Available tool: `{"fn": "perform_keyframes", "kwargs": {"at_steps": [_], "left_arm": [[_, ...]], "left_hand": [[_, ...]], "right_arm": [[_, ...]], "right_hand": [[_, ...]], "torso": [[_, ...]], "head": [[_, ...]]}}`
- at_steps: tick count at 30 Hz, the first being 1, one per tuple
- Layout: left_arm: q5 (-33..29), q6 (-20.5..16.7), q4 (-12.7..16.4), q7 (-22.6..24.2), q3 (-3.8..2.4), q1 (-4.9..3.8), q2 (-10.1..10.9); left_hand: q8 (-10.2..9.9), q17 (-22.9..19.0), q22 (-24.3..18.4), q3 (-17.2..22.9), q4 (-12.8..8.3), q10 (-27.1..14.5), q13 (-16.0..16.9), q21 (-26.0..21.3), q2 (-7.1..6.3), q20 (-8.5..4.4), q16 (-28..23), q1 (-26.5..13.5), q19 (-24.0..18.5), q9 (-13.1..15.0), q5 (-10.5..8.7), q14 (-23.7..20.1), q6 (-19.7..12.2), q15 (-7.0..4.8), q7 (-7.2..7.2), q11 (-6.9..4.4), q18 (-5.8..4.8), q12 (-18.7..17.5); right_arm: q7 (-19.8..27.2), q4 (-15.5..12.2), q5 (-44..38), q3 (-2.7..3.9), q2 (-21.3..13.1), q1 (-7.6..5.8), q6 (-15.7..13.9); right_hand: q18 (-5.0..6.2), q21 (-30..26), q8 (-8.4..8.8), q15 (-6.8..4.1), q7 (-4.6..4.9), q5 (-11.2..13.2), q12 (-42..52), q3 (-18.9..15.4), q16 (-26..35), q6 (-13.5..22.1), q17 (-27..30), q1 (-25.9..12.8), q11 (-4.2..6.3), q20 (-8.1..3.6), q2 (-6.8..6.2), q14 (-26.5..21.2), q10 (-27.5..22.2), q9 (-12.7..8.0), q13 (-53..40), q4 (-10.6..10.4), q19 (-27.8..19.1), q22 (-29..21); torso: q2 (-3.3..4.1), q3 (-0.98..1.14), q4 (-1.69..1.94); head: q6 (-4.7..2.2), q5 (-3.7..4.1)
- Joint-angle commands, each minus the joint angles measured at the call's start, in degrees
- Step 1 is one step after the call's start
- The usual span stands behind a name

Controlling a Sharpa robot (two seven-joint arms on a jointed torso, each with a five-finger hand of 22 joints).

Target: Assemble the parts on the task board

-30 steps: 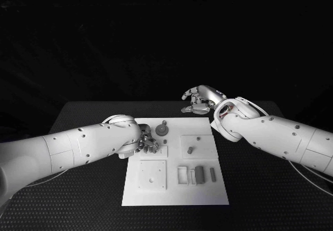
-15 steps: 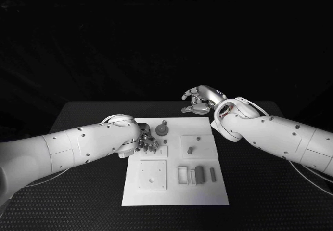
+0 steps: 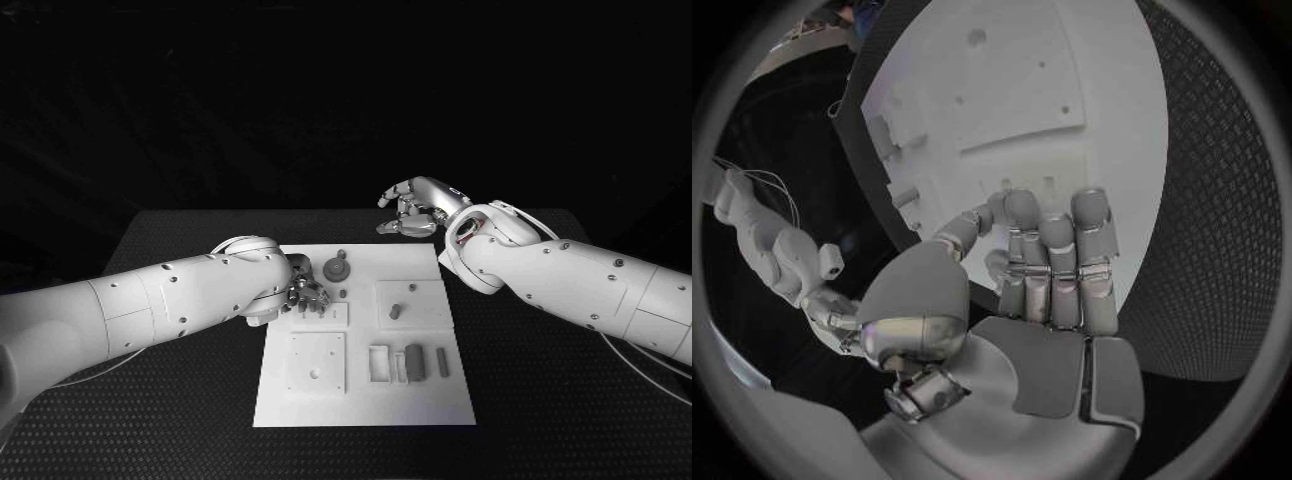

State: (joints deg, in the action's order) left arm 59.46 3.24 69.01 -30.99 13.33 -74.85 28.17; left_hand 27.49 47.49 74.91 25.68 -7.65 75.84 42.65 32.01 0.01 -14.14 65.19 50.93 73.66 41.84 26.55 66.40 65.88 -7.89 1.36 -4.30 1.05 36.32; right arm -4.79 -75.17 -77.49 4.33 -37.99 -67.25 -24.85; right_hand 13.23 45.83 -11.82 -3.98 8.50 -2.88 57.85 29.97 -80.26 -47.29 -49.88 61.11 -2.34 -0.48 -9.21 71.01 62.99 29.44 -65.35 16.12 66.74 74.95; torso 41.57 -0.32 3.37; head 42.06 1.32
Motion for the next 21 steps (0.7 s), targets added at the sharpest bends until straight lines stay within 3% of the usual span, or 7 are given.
{"fn": "perform_keyframes", "kwargs": {"at_steps": [1,21], "left_arm": [[0.37,0.31,-0.51,-1.04,0.28,0.36,-0.20],[2.14,-0.21,-1.11,-0.38,0.28,0.66,-0.45]], "left_hand": [[-0.39,-0.16,0.95,7.11,-6.65,-0.47,-0.10,-0.42,0.98,0.04,0.28,0.72,-0.50,0.22,-0.53,-1.31,0.76,-0.76,-0.46,0.02,1.26,-0.01],[-0.70,-0.63,0.96,7.16,-6.60,-0.69,-0.23,-0.52,1.05,0.10,0.42,0.90,-0.55,0.74,-1.80,-1.44,0.58,-0.70,-0.37,0.10,1.28,0.05]], "right_arm": [[0.13,-0.07,-0.01,0.03,0.01,-0.01,0.72],[0.06,-0.13,-0.01,0.03,0.00,-0.01,1.10]], "right_hand": [[1.77,-0.13,-0.24,0.14,0.55,0.09,0.33,-0.43,0.17,0.03,0.01,0.09,-0.13,-0.18,0.44,-0.38,-0.47,0.05,0.11,0.07,-0.34,0.96],[1.77,-0.16,-0.24,0.14,0.56,0.09,0.39,-0.48,0.19,0.06,0.03,0.00,-0.14,-0.15,0.49,-0.42,-0.51,0.04,0.17,0.02,-0.37,0.95]], "torso": [[0.00,0.00,0.00],[0.02,-0.02,0.00]], "head": [[0.00,-0.05],[0.06,0.10]]}}
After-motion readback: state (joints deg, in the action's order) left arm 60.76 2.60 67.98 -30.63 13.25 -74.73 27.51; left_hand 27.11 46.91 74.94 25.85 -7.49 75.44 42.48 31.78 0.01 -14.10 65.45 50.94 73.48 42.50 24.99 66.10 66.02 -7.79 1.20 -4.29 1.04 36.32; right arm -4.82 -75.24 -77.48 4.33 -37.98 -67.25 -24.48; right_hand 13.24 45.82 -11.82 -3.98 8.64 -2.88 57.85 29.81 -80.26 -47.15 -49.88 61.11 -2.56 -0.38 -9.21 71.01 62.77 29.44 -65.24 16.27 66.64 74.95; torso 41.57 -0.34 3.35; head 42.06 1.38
